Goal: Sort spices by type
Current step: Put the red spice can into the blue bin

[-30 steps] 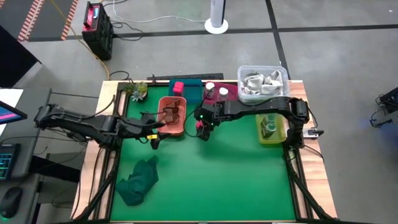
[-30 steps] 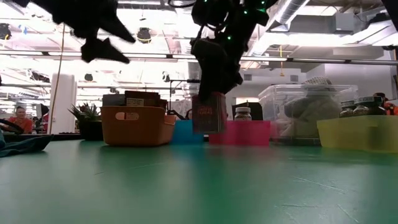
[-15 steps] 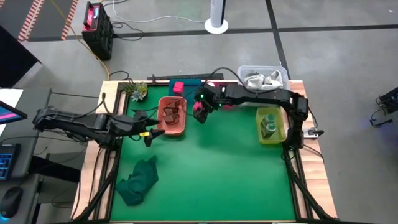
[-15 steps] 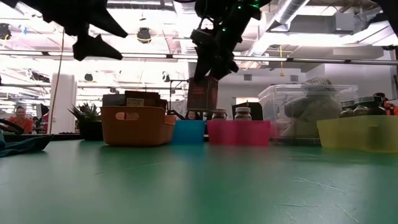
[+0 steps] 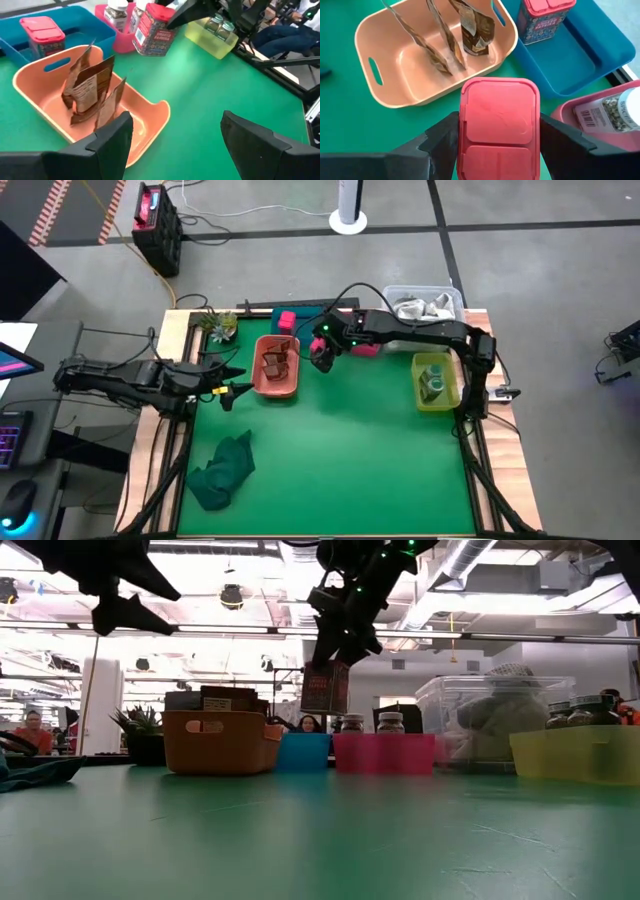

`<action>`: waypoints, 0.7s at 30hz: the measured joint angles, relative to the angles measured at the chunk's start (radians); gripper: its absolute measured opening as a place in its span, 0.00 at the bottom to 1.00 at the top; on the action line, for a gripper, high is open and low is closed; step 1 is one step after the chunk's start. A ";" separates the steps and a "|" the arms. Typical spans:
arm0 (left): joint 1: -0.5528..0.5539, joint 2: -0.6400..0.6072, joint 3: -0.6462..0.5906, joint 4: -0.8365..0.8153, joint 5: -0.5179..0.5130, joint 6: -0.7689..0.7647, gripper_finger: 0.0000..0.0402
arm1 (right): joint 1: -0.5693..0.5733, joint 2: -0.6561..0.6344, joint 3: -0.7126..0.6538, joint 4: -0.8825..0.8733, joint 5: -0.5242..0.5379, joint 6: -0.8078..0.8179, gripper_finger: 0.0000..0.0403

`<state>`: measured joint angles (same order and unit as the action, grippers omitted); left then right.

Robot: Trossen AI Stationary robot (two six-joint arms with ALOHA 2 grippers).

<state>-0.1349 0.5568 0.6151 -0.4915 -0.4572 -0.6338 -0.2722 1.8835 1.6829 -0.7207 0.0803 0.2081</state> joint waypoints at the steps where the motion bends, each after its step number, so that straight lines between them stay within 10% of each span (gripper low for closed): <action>1: 0.000 -0.004 0.000 -0.005 -0.002 0.000 0.71 | 0.000 0.000 0.000 -0.001 0.000 0.000 0.67; 21: 0.000 -0.010 0.000 -0.019 -0.005 -0.014 0.71 | -0.027 0.003 0.013 0.021 -0.005 0.014 0.67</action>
<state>-0.1345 0.5468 0.6151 -0.5110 -0.4625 -0.6479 -0.2987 1.8866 1.6959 -0.7001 0.0752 0.2217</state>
